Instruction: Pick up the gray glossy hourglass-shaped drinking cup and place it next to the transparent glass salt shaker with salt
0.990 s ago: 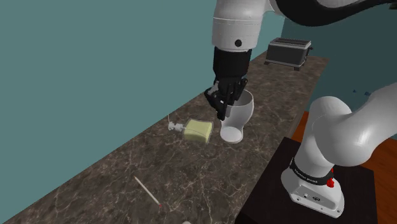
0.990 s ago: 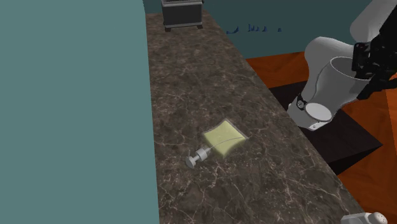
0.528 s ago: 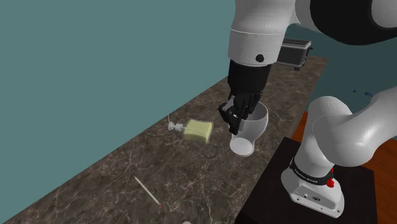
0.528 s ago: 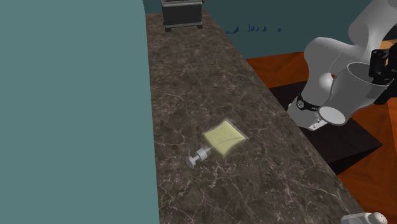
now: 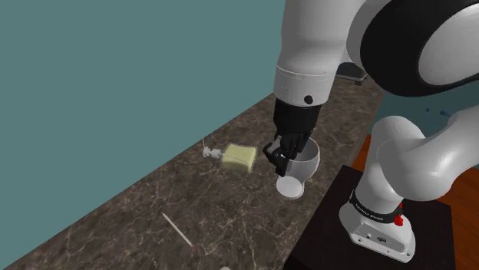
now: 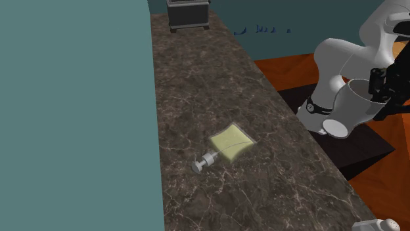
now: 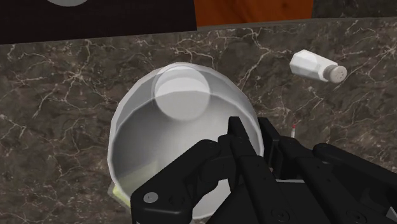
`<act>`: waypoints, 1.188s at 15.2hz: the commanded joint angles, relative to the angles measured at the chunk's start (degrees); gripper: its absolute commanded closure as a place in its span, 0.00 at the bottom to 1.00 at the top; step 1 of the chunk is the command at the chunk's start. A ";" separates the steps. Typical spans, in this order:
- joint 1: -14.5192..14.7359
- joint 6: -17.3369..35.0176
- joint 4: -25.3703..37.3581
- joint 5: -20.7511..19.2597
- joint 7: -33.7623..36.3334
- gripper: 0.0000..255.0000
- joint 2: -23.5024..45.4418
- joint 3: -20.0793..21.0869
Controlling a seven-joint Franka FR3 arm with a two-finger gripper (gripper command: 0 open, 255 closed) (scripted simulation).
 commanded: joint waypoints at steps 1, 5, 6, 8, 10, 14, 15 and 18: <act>0.19 1.52 -1.81 0.38 -0.22 1.00 -0.32 0.31; 0.56 4.41 -4.90 1.21 -0.47 1.00 -0.50 1.13; 0.66 5.15 -5.65 1.43 -0.53 1.00 -0.51 1.34; 0.85 6.65 -7.13 1.89 -0.66 1.00 -0.48 1.79; 1.05 8.19 -8.57 2.36 -0.78 1.00 -0.38 2.25; 1.46 11.37 -11.35 3.36 -1.03 1.00 0.05 3.22; 1.56 12.19 -12.02 3.63 -1.10 1.00 0.21 3.48; 1.87 14.71 -13.97 4.45 -1.30 1.00 0.81 4.29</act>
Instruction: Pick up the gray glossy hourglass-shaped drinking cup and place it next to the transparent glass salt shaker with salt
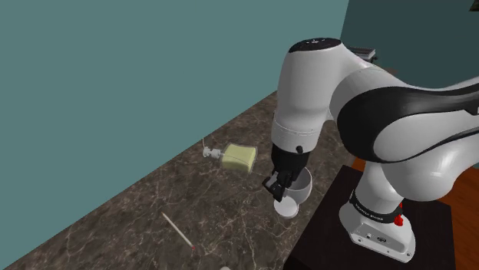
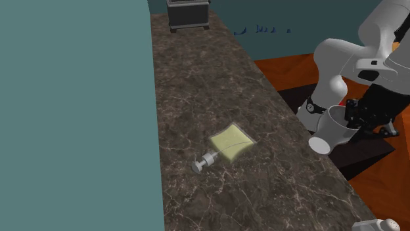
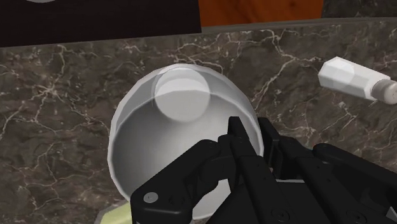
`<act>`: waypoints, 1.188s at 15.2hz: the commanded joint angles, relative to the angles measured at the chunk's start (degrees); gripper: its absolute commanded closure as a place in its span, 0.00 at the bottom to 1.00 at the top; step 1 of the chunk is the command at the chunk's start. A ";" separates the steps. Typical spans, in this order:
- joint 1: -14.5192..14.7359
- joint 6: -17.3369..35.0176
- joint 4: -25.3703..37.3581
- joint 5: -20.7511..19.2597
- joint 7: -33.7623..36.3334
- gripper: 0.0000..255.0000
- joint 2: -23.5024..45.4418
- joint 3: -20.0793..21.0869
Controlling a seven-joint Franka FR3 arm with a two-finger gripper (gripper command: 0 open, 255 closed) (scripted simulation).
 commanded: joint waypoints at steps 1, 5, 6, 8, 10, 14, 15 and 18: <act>0.29 1.68 -1.48 0.59 -0.15 1.00 0.17 0.48; 0.71 5.29 -3.89 1.77 -0.42 1.00 1.42 1.63; 0.81 6.23 -4.46 2.08 -0.50 1.00 1.80 1.92; 1.00 8.15 -5.57 2.71 -0.64 1.00 2.64 2.53; 1.17 9.94 -6.53 3.30 -0.78 1.00 3.50 3.08; 1.17 9.94 -6.53 3.30 -0.78 1.00 3.50 3.08; 1.17 9.94 -6.53 3.30 -0.78 1.00 3.50 3.08; 1.18 9.94 -6.53 3.30 -0.79 0.00 3.50 3.08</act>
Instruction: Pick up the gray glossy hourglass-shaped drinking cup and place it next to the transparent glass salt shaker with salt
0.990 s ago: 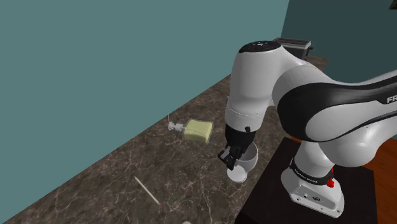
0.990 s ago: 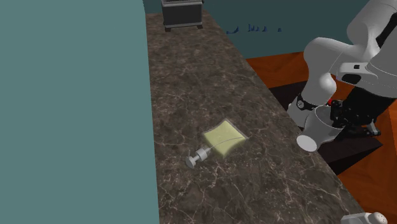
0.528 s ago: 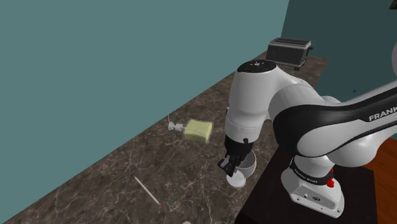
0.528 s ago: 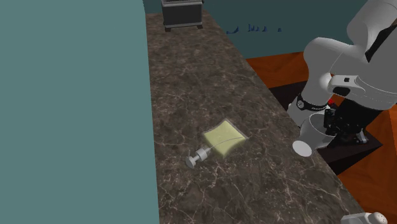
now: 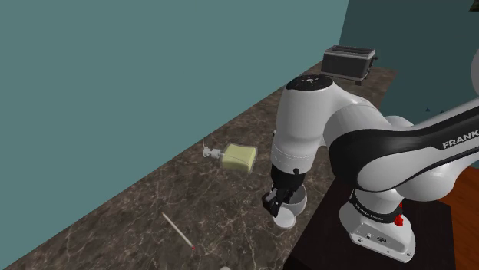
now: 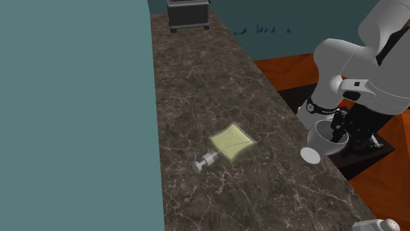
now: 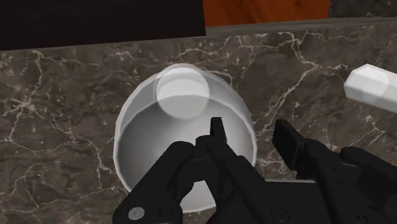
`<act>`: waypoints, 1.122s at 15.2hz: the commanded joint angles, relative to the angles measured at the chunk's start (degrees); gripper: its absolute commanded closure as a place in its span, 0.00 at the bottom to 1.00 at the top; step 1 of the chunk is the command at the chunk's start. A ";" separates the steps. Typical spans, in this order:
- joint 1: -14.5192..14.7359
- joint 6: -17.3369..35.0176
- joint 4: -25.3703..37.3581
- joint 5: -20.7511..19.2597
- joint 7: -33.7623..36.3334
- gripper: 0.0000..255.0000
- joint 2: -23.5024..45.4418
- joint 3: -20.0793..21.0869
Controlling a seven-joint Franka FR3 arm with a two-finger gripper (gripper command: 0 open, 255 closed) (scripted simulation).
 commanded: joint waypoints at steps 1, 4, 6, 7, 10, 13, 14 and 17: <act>0.00 0.01 0.00 0.00 0.00 0.00 0.00 0.00; 0.00 0.01 0.00 0.00 0.00 0.00 0.00 0.00; -0.18 -2.59 1.17 -0.81 0.14 0.00 -1.45 -0.86; -0.38 -5.09 2.42 -1.60 0.27 0.00 -2.71 -1.71; -0.75 -9.31 4.85 -2.97 0.48 0.00 -4.52 -3.17; -0.74 -9.31 4.85 -2.97 0.49 0.00 -4.52 -3.18; -0.74 -9.31 4.85 -2.97 0.49 0.00 -4.52 -3.18; -0.74 -9.31 4.85 -2.97 0.49 0.00 -4.52 -3.18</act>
